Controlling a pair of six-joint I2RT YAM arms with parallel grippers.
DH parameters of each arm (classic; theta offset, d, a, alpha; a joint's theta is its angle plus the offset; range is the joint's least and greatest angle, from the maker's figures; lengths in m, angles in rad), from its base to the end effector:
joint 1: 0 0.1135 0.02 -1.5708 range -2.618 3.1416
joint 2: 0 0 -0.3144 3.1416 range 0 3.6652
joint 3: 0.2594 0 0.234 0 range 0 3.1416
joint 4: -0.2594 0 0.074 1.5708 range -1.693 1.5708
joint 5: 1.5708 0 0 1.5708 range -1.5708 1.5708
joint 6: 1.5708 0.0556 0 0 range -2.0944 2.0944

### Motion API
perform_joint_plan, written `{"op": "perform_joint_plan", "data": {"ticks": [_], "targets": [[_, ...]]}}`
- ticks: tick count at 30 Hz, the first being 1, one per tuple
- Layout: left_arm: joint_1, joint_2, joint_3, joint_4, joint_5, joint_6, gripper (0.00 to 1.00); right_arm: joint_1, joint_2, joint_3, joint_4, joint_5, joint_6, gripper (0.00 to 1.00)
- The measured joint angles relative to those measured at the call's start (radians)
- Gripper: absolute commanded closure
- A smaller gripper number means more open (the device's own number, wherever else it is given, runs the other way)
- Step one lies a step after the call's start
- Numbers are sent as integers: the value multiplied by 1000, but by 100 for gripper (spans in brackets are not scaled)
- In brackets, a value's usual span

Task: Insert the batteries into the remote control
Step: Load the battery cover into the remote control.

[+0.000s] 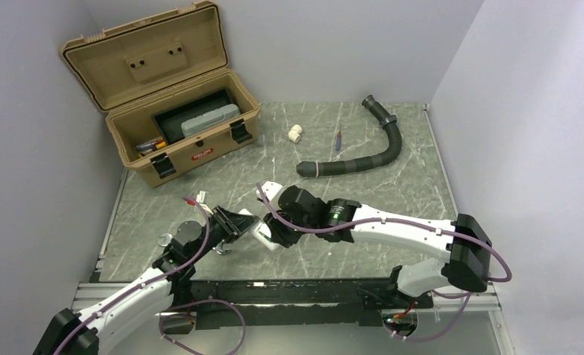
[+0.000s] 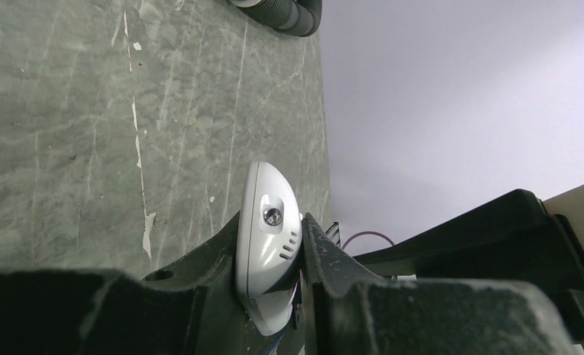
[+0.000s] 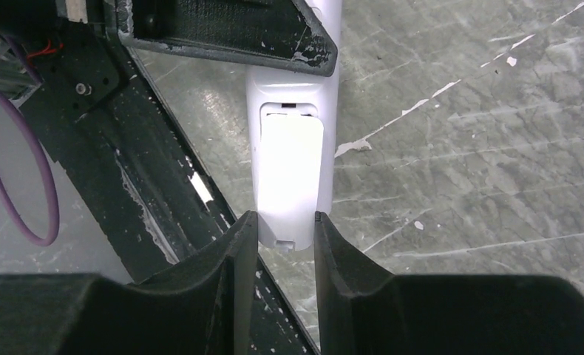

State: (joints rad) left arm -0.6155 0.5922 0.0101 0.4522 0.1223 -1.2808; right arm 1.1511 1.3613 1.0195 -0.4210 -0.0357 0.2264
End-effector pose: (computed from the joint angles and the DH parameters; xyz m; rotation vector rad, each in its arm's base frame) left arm 0.0852 -0.0686 0.1981 -0.5366 1.8735 -1.4573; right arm 0.1129 0.2579 0.3122 -1.1091 2.1835 0.6992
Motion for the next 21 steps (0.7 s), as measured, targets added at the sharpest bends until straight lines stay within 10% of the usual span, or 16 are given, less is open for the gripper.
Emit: {"op": "perform_joint_plan", "data": {"ticks": [21], "targets": [[0, -3, 0, -9, 0, 1, 100, 15, 58, 42, -16, 6, -15, 80]]}}
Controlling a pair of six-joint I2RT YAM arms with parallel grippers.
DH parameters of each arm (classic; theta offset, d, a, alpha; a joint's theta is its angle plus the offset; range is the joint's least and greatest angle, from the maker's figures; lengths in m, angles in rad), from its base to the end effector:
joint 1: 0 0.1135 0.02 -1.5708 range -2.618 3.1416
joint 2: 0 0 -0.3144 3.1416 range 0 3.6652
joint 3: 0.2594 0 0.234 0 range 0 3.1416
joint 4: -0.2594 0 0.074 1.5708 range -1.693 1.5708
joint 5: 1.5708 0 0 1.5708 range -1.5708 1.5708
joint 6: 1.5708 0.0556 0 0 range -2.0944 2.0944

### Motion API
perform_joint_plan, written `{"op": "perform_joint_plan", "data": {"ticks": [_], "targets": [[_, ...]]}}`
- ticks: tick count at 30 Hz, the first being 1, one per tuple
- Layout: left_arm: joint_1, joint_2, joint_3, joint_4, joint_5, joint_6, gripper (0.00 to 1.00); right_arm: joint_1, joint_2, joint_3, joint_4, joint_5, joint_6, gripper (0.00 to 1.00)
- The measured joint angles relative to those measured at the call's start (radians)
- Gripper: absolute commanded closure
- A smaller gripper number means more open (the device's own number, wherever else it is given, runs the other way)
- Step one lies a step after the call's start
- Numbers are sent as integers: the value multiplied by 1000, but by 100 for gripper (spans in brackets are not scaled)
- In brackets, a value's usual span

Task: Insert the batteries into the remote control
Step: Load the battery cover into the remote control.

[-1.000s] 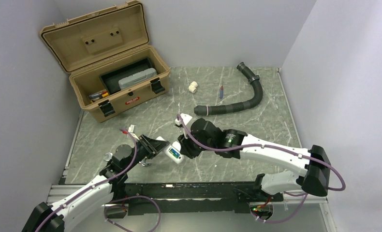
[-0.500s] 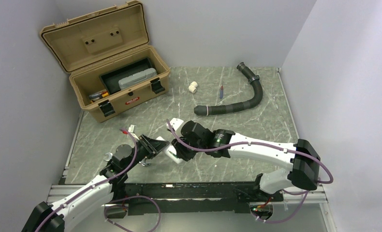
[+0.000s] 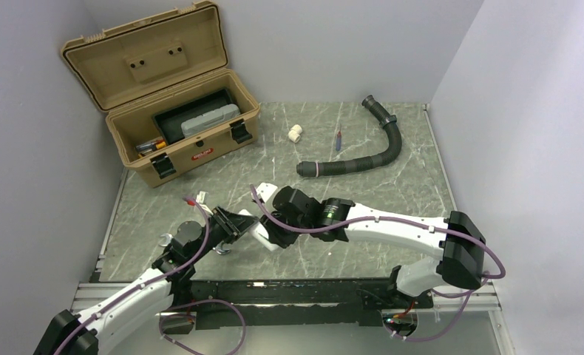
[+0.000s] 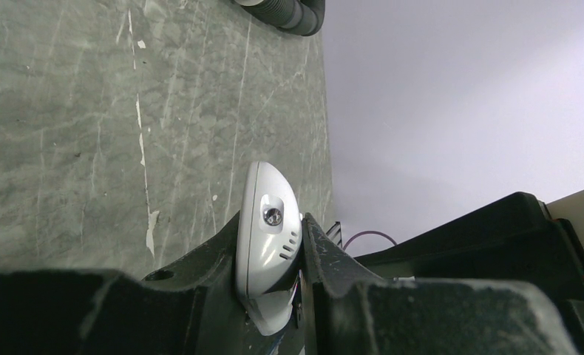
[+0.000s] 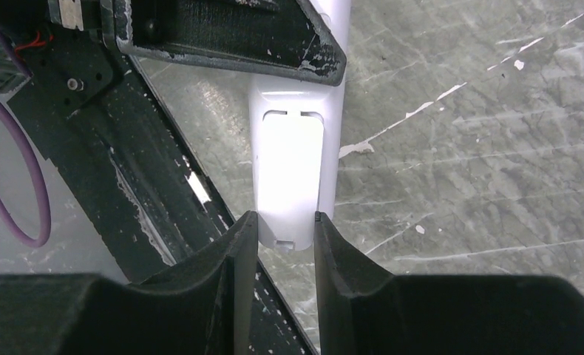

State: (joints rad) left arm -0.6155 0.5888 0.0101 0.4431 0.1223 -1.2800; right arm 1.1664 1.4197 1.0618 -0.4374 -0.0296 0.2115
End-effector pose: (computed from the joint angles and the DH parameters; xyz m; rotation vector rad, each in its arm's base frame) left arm 0.0848 -0.0683 0.1972 -0.5381 1.8793 -1.4534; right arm 0.1151 0.2730 0.3088 -1.1520 2.1940 0.6717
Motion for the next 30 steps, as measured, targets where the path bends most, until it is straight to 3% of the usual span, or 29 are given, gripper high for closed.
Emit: {"op": "perform_joint_plan", "data": {"ticks": [30], "targets": [[0, -35, 1, -87, -16, 4, 100, 50, 84, 69, -51, 85, 0, 81]]}}
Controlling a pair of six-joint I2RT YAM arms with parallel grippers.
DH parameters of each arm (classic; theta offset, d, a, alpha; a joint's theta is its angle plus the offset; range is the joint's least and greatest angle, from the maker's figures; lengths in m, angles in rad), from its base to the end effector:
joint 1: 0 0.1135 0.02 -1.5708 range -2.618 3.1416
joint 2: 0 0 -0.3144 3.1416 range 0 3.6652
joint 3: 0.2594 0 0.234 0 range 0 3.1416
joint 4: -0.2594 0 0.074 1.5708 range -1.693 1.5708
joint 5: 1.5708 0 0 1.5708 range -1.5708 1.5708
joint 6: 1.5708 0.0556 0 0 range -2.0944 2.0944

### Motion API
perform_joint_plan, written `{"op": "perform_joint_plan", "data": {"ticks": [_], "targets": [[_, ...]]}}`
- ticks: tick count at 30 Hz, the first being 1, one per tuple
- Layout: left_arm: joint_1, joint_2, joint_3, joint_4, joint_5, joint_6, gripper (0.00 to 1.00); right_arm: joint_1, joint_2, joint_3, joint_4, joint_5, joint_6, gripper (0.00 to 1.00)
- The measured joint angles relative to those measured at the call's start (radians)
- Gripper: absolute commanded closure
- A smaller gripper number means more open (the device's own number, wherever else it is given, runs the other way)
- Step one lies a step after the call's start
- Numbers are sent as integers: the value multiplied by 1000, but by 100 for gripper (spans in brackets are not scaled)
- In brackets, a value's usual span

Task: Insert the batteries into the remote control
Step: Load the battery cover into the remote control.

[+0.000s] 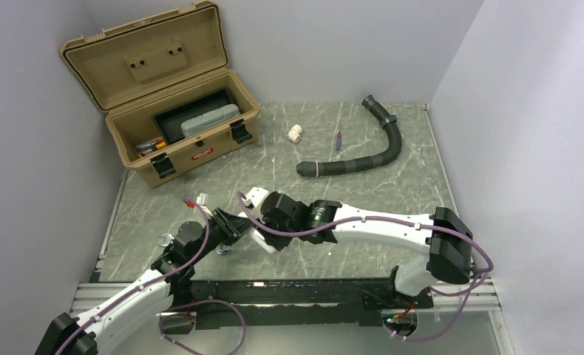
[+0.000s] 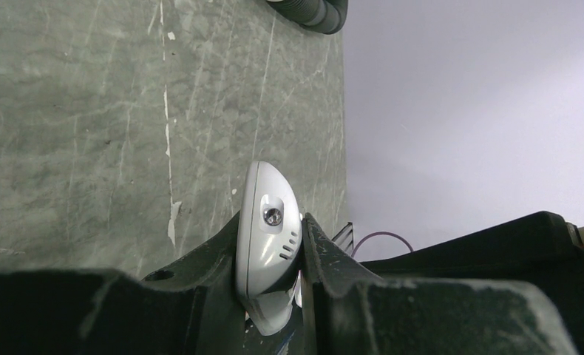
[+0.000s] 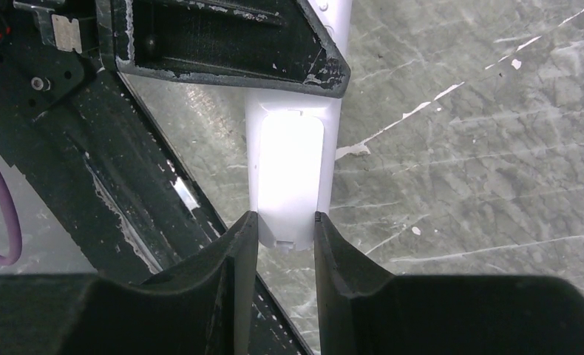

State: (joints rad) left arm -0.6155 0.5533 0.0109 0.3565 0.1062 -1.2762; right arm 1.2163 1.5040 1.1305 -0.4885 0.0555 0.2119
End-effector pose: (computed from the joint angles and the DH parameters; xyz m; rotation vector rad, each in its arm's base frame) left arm 0.0817 -0.0650 0.1895 -0.5655 1.9211 -1.4080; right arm 0.1125 0.2951 0.3022 -1.1878 2.2166 0.5567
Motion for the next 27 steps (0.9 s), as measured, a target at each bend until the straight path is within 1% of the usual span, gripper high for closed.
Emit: {"op": "perform_joint_plan", "data": {"ticks": [7, 27], "targets": [[0, 0, 0, -34, -4, 0, 100, 9, 5, 0, -18, 14, 0, 81], [0, -6, 0, -50, -19, 0, 100, 18, 31, 7, -34, 18, 1, 82]]}}
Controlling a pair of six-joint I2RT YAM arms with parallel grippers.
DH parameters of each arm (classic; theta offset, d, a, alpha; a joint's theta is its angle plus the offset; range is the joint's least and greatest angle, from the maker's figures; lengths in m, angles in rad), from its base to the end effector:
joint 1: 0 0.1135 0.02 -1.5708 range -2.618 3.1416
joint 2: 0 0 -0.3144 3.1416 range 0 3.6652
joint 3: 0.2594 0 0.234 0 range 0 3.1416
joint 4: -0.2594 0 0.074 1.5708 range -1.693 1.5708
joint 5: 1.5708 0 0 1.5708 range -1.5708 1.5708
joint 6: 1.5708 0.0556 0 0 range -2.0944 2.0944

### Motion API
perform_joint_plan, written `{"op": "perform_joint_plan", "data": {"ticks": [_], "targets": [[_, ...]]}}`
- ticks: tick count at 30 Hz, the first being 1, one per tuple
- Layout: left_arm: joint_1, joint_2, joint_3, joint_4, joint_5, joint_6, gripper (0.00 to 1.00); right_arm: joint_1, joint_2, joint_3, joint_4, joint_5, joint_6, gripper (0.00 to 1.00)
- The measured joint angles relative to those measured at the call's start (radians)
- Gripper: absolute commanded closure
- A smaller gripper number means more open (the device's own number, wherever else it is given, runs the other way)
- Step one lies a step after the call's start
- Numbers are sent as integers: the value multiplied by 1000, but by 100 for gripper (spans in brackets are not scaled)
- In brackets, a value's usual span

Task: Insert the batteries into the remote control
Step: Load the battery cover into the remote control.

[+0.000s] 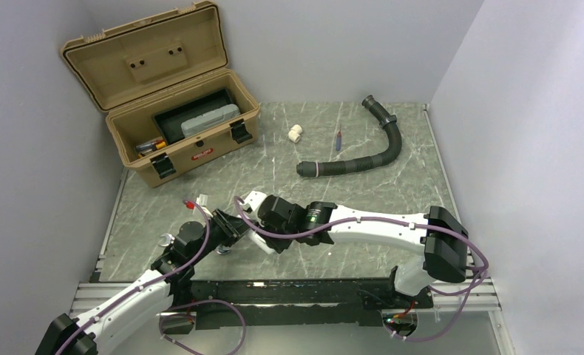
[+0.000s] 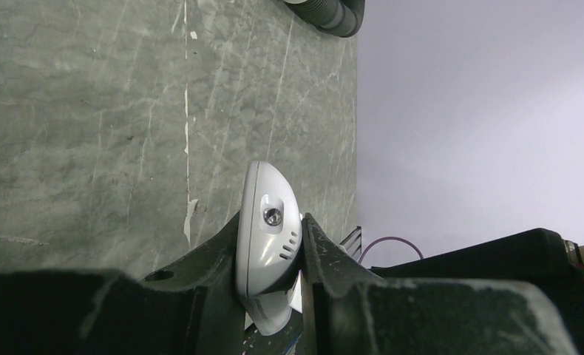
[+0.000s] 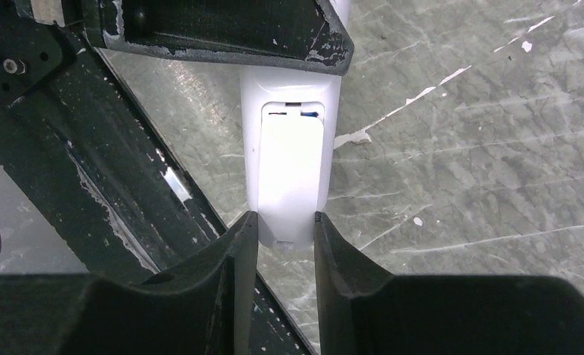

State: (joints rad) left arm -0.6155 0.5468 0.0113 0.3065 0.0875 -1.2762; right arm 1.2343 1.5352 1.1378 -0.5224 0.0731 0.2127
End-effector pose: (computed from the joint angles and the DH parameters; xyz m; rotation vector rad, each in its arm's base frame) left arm 0.0810 -0.0632 0.1838 -0.5950 1.9537 -1.3661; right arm 0.1092 0.2998 0.2925 -1.2247 2.2500 0.5021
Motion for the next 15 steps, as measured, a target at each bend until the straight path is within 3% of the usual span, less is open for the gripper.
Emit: {"op": "perform_joint_plan", "data": {"ticks": [15], "targets": [[0, -6, 0, -2, 0, 0, 100, 2, 0, 8, 1, 8, 5, 82]]}}
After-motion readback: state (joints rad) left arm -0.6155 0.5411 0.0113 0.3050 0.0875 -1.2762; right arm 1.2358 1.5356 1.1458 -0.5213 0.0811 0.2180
